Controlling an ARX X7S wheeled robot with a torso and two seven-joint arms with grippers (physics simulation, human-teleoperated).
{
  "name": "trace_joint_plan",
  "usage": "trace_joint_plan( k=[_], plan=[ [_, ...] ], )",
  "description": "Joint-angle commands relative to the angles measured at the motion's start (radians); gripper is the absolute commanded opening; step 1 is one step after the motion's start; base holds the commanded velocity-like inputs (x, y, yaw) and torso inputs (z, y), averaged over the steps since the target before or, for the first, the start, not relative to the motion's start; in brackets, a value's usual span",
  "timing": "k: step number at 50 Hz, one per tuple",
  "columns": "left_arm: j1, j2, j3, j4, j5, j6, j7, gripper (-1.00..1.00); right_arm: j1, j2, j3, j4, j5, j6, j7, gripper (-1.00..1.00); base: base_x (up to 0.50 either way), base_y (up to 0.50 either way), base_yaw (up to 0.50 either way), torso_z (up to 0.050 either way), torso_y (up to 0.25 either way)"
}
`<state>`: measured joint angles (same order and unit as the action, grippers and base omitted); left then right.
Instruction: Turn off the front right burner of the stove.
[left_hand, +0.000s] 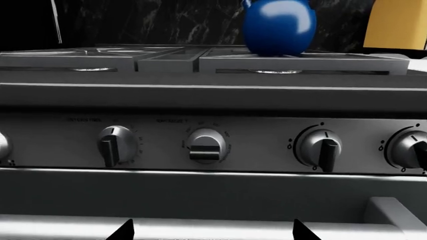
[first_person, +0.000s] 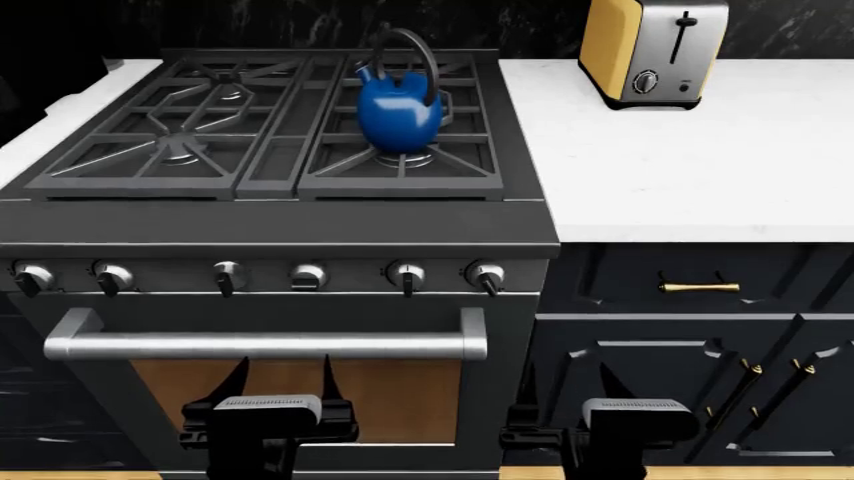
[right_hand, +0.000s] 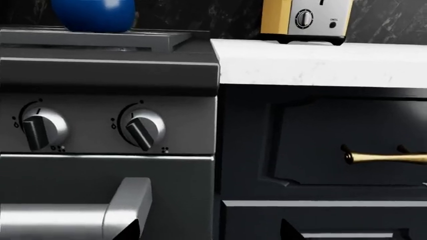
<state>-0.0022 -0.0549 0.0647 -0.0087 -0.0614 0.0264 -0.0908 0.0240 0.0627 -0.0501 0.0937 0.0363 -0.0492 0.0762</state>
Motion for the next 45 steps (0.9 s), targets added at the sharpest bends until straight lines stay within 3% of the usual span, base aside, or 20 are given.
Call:
trace_joint_plan(
  k=[1,45],
  plan=[
    [-0.001,-0.020,0.023,0.000,-0.019,0.001,-0.019,1.00,-0.014,0.018,-0.012,0.006,0.016,-0.016,0.021,1.00,0.00,0.00,0.00,-0.038,0.000],
    [-0.007,-0.063,0.076,-0.006,-0.067,0.016,-0.067,1.00,0.007,0.058,-0.051,0.019,0.067,-0.001,0.071,1.00,0.00,0.00,0.00,-0.050,0.000]
  ],
)
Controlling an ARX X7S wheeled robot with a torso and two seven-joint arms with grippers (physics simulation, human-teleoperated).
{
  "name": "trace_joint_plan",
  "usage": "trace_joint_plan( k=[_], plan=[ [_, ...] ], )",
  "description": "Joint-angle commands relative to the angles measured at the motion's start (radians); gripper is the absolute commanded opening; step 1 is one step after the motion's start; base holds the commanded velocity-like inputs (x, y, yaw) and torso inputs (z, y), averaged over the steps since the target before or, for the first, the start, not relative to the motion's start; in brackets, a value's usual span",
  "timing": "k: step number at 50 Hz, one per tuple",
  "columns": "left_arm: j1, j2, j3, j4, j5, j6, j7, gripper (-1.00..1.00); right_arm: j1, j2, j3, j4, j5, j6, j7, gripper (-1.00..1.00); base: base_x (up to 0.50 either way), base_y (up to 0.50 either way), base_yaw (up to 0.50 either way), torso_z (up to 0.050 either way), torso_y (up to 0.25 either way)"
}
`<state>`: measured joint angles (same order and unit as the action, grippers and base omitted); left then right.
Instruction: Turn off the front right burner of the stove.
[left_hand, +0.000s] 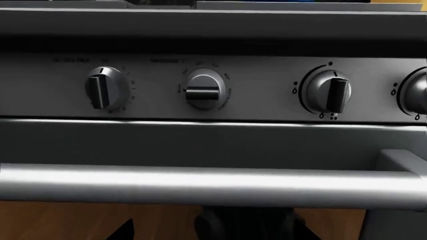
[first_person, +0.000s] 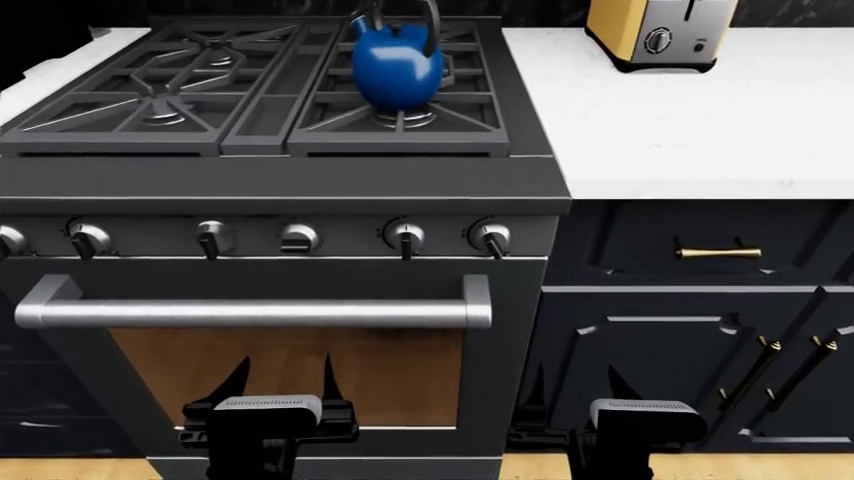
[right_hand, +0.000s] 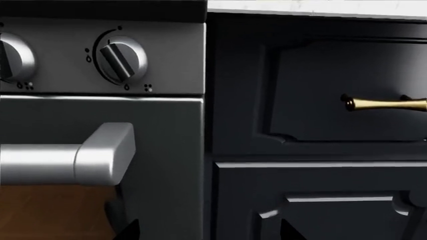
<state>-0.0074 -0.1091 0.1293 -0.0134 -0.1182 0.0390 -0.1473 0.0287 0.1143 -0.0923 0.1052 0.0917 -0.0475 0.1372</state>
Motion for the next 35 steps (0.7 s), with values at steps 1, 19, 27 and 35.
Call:
trace_joint_plan(
  k=[1,19,27,35],
  plan=[
    [-0.001,-0.010,0.012,-0.001,-0.011,0.002,-0.012,1.00,0.003,0.007,-0.009,0.008,0.013,-0.003,0.010,1.00,0.00,0.00,0.00,-0.050,0.000],
    [-0.003,-0.018,0.021,-0.005,-0.039,0.014,-0.024,1.00,0.008,0.019,-0.023,0.018,0.026,-0.007,0.024,1.00,0.00,0.00,0.00,-0.030,0.000],
    [-0.003,-0.023,0.028,-0.005,-0.044,0.016,-0.030,1.00,0.009,0.023,-0.033,0.022,0.029,-0.007,0.028,1.00,0.00,0.01,0.00,0.000,0.000],
    [-0.004,-0.028,0.034,-0.007,-0.049,0.019,-0.036,1.00,0.010,0.026,-0.038,0.032,0.037,-0.009,0.032,1.00,0.00,0.42,0.00,0.000,0.000]
  ],
)
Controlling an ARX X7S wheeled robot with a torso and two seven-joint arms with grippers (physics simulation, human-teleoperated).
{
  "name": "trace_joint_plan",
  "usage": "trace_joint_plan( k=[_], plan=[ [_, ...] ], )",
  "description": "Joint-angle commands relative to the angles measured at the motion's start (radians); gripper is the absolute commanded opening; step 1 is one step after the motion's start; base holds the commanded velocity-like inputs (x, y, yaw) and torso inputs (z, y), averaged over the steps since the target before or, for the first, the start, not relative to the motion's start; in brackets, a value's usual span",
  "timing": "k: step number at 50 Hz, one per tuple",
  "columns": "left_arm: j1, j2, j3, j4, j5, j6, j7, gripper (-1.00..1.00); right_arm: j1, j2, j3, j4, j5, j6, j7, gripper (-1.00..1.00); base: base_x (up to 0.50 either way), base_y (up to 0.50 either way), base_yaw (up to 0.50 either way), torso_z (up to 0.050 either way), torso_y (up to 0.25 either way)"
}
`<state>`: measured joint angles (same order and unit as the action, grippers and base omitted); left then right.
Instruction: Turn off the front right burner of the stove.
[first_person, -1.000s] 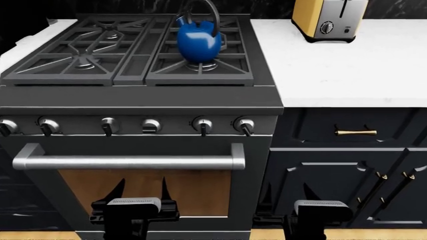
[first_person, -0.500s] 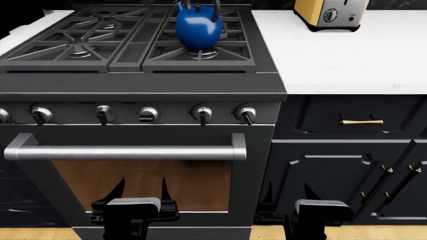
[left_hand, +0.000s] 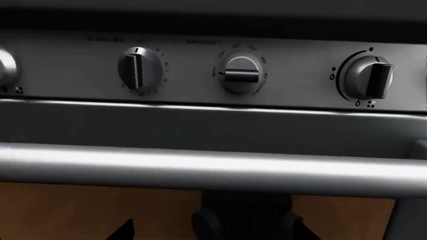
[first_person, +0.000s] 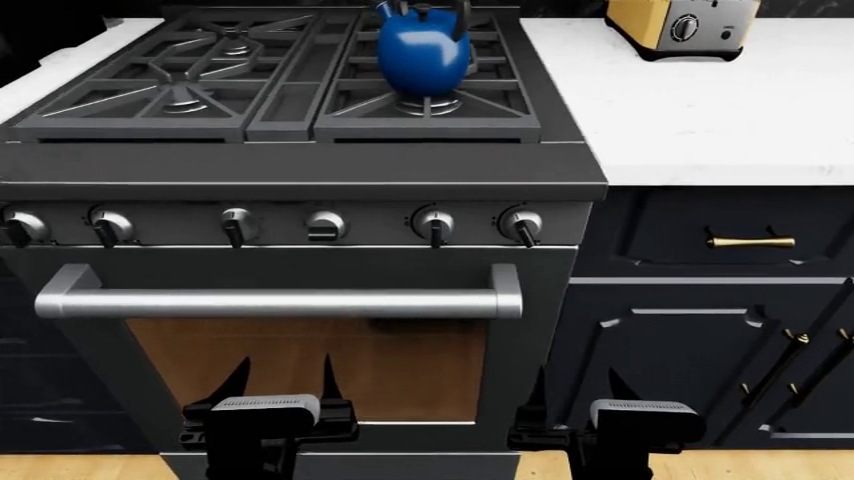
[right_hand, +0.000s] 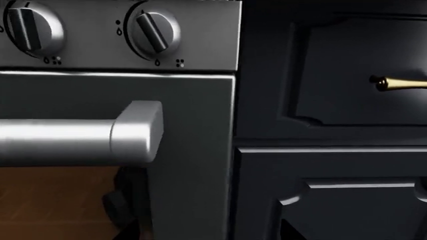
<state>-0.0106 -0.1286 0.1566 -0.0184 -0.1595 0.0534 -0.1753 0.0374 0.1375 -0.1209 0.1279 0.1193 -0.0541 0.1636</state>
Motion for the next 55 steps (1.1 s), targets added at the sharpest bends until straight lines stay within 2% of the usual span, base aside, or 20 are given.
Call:
trace_joint_plan(
  k=[1,12,28,55],
  plan=[
    [-0.001,-0.009,0.008,-0.002,-0.009,0.005,-0.009,1.00,0.002,0.003,-0.010,0.009,0.010,-0.002,0.006,1.00,0.00,0.50,0.00,0.000,0.000],
    [-0.003,-0.016,0.016,-0.002,-0.016,0.006,-0.016,1.00,0.002,0.006,-0.012,0.016,0.022,-0.012,0.015,1.00,0.00,0.45,0.00,0.000,0.000],
    [-0.004,-0.025,0.027,0.002,-0.029,-0.004,-0.026,1.00,0.001,0.016,-0.006,0.046,0.025,-0.026,0.044,1.00,0.00,0.00,0.00,0.000,0.000],
    [-0.007,-0.040,0.045,0.004,-0.046,-0.011,-0.039,1.00,-0.035,0.045,-0.040,-0.065,0.000,-0.011,0.071,1.00,0.00,0.00,0.00,0.000,0.000]
  ],
)
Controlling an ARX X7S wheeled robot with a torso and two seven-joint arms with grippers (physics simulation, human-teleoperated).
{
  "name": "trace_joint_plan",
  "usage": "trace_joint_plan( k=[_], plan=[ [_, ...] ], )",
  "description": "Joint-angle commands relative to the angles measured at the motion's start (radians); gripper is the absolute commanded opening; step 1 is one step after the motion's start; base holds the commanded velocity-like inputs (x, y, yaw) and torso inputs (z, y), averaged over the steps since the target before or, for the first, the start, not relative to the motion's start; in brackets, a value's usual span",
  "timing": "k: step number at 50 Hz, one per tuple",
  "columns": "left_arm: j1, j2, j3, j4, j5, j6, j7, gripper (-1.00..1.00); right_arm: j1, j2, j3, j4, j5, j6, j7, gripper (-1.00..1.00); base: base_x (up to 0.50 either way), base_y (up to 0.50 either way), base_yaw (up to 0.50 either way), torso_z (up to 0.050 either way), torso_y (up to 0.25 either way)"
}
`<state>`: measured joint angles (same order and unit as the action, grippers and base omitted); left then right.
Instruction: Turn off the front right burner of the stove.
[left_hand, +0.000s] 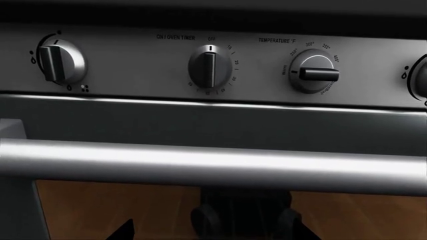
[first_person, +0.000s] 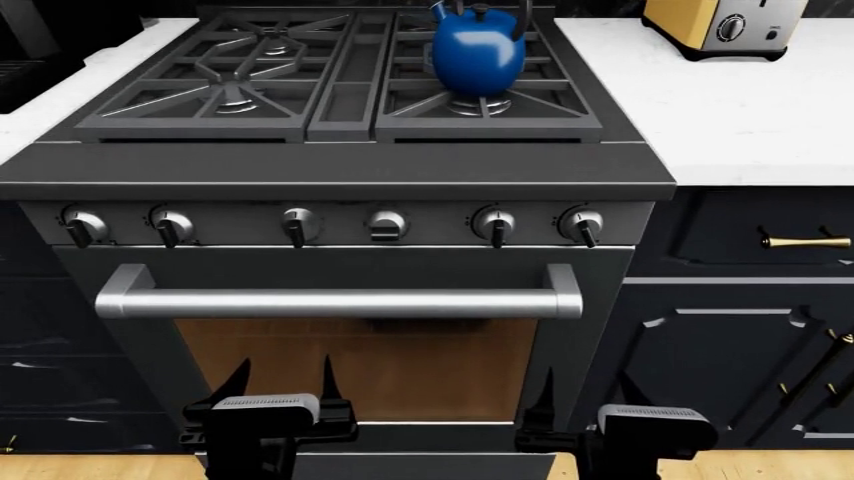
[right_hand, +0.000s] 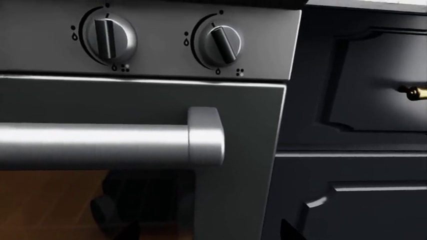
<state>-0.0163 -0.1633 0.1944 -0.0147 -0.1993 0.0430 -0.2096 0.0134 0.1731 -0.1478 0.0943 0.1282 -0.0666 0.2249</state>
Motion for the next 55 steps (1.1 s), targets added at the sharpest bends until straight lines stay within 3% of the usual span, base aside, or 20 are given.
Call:
trace_joint_plan(
  k=[1,4,5,8,9,39,41,42,55],
  plan=[
    [-0.001,-0.006,0.007,0.000,-0.007,-0.001,-0.006,1.00,-0.012,0.010,-0.015,-0.035,-0.012,0.002,0.011,1.00,0.00,0.00,0.00,0.000,0.000],
    [-0.001,-0.007,0.009,0.001,-0.008,-0.001,-0.007,1.00,-0.015,0.012,-0.020,-0.044,-0.012,0.002,0.011,1.00,0.00,0.00,0.00,0.000,0.000],
    [-0.002,-0.008,0.010,0.001,-0.009,-0.003,-0.008,1.00,-0.084,0.035,-0.015,-0.194,0.022,0.152,0.065,1.00,0.00,0.00,0.00,0.000,0.000],
    [-0.002,-0.009,0.011,0.001,-0.010,-0.002,-0.010,1.00,-0.085,0.058,-0.011,-0.644,0.059,0.599,0.124,1.00,0.00,0.00,0.00,0.000,0.000],
    [-0.002,-0.010,0.012,0.001,-0.011,-0.002,-0.010,1.00,-0.082,0.059,-0.010,-0.750,0.064,0.609,0.125,1.00,0.00,0.00,0.00,0.000,0.000],
    [-0.005,-0.023,0.028,0.001,-0.024,-0.003,-0.024,1.00,-0.061,0.089,-0.041,-0.780,0.049,0.621,0.148,1.00,0.00,0.00,0.00,0.000,0.000],
    [-0.005,-0.024,0.029,0.001,-0.024,-0.002,-0.025,1.00,0.228,0.100,0.016,-0.840,0.148,0.921,0.133,1.00,0.00,0.00,0.00,0.000,0.000],
    [-0.005,-0.024,0.030,0.001,-0.025,-0.002,-0.026,1.00,0.247,0.098,0.020,-0.844,0.156,0.982,0.133,1.00,0.00,0.00,0.00,0.000,0.000],
    [-0.006,-0.029,0.036,0.002,-0.031,-0.006,-0.032,1.00,0.392,0.112,0.012,-0.725,0.169,0.998,0.094,1.00,0.00,0.00,0.00,0.000,0.000]
  ],
)
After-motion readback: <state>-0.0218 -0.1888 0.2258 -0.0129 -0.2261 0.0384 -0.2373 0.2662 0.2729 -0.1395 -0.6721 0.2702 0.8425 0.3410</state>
